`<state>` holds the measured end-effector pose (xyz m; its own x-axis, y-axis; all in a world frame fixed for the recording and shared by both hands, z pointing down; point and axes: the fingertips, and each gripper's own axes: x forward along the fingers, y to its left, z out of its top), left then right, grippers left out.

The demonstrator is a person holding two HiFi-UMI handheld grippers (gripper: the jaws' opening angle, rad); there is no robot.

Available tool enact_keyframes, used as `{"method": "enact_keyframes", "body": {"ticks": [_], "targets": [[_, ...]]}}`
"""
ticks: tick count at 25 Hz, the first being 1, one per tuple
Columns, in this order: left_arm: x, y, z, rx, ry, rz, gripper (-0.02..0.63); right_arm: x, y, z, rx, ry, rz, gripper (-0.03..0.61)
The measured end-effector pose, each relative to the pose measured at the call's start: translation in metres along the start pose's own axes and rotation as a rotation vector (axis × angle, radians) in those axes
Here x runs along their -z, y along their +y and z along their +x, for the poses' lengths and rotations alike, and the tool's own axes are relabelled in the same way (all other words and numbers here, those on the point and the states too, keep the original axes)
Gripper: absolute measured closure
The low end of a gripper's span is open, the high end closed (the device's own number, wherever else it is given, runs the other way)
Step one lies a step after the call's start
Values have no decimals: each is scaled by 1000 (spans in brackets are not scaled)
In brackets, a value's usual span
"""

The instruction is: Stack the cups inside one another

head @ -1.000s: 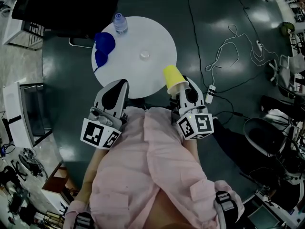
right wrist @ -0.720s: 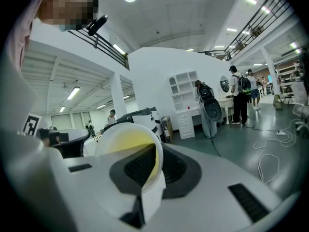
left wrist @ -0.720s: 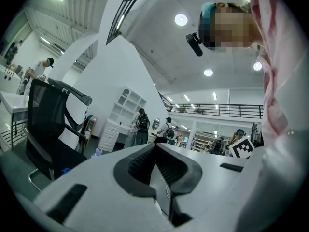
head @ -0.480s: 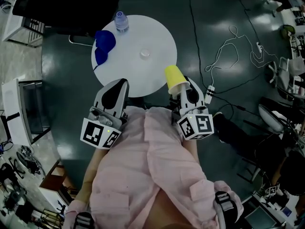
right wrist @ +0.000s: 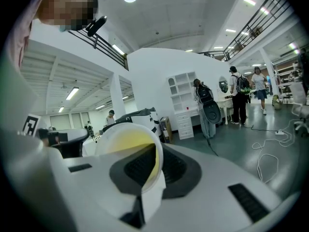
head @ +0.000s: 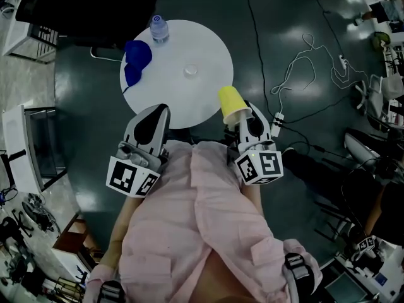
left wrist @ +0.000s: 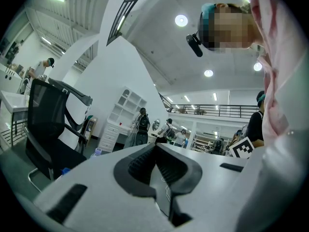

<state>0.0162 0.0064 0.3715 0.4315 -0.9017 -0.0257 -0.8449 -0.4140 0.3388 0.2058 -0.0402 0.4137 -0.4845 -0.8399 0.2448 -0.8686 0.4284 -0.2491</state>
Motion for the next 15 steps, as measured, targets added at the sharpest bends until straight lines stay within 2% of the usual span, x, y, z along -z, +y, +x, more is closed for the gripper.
{"method": "enact_keyframes", "body": {"ticks": [8, 15], "targets": [[-1, 0, 2, -3, -1, 4, 595, -5, -2, 1, 1, -13, 0, 537], [-2, 2, -2, -24, -2, 5, 595, -20, -6, 13, -37, -21, 9, 537]]}}
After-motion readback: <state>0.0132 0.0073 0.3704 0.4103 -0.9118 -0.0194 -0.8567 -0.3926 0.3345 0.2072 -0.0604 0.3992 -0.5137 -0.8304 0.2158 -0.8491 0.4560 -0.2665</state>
